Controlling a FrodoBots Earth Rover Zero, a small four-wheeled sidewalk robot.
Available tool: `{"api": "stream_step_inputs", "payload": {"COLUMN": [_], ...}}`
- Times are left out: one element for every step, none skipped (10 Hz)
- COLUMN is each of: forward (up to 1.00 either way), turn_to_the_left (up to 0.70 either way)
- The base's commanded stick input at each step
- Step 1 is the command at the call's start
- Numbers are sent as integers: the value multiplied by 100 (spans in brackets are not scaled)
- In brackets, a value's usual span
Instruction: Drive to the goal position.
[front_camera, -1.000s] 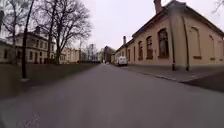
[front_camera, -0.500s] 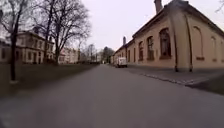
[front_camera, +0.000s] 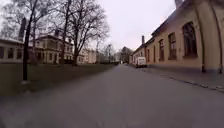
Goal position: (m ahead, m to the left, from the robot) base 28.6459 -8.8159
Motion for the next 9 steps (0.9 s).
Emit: {"api": "stream_step_inputs", "payload": {"forward": [100,100,100,100,100,100,100,100,100], "turn_to_the_left": [0,0,0,0,0,0,0,0,0]}}
